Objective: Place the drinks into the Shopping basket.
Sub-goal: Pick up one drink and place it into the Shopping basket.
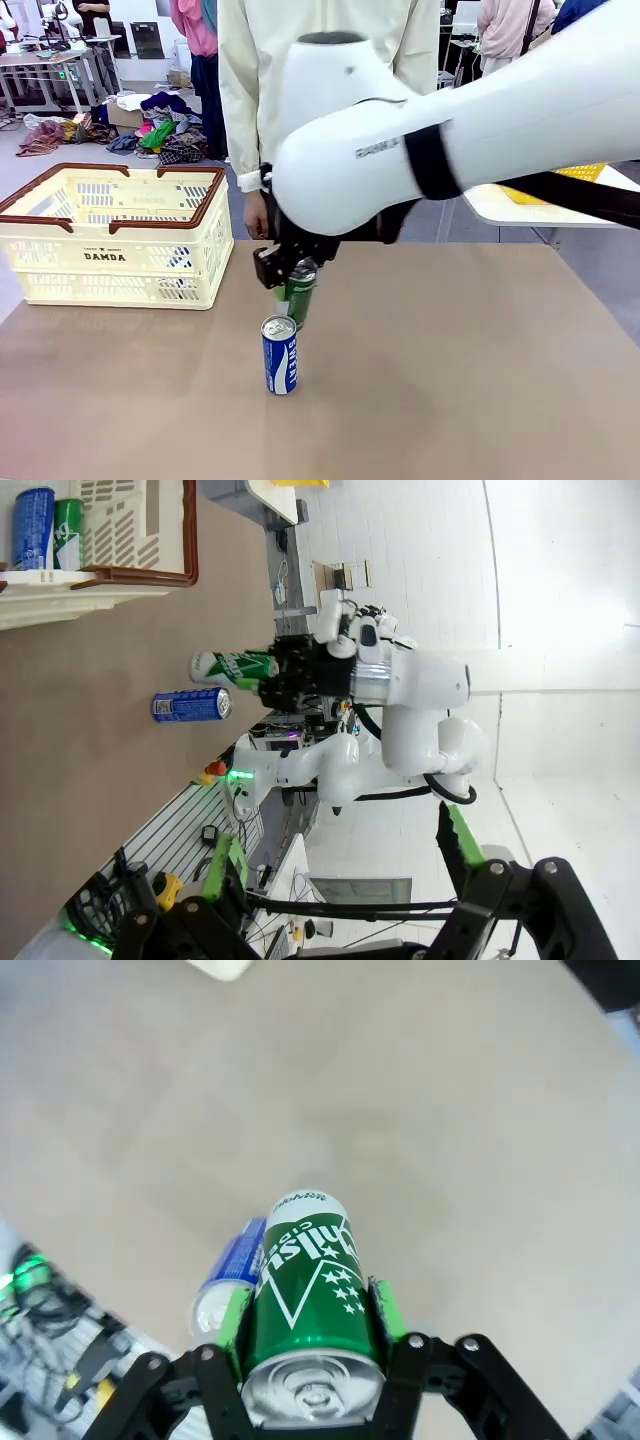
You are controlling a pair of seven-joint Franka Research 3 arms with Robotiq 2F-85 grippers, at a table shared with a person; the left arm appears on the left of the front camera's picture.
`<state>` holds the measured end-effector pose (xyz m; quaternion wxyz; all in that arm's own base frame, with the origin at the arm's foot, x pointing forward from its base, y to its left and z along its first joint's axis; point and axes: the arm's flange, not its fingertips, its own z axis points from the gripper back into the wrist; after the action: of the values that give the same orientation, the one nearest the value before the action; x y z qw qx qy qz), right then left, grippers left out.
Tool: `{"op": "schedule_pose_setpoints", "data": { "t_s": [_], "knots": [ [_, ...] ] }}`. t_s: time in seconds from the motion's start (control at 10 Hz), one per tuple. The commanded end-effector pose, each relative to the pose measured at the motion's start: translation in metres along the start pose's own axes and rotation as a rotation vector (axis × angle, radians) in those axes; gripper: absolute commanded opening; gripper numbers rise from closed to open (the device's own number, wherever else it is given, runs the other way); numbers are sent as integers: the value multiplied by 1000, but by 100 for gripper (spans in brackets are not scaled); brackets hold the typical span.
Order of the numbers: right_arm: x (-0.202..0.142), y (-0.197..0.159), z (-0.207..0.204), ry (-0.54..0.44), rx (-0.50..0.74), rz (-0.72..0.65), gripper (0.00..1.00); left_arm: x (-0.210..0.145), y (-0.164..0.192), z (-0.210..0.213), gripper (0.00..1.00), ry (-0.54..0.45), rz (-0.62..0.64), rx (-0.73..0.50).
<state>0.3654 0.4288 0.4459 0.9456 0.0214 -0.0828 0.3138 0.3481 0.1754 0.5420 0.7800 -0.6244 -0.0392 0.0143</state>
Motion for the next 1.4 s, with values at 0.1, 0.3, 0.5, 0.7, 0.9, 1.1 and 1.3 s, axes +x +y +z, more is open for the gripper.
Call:
{"op": "schedule_pose_setpoints", "data": {
  "t_s": [0.1,0.3,0.5,0.7,0.9,1.1,1.3],
  "knots": [
    [19,-23,-10,53,-81,-49,0,0,-2,0,100,-11,6,-13],
    [13,-41,-16,90,-69,-96,0,0,-2,0,100,-11,6,-13],
    [15,-35,-27,66,-58,-31,0,0,-2,0,100,-11,6,-13],
    [-2,-60,-24,55,-114,-101,0,0,-2,0,100,-11,6,-13],
    [5,-69,-36,45,-111,-239,0,0,-2,0,100,-11,6,-13],
    [29,-76,-58,77,-102,-288,0,0,-2,0,100,-11,6,-13],
    [46,-80,-78,105,-108,-309,0,0,-2,0,100,-11,6,-13]
  ]
}}
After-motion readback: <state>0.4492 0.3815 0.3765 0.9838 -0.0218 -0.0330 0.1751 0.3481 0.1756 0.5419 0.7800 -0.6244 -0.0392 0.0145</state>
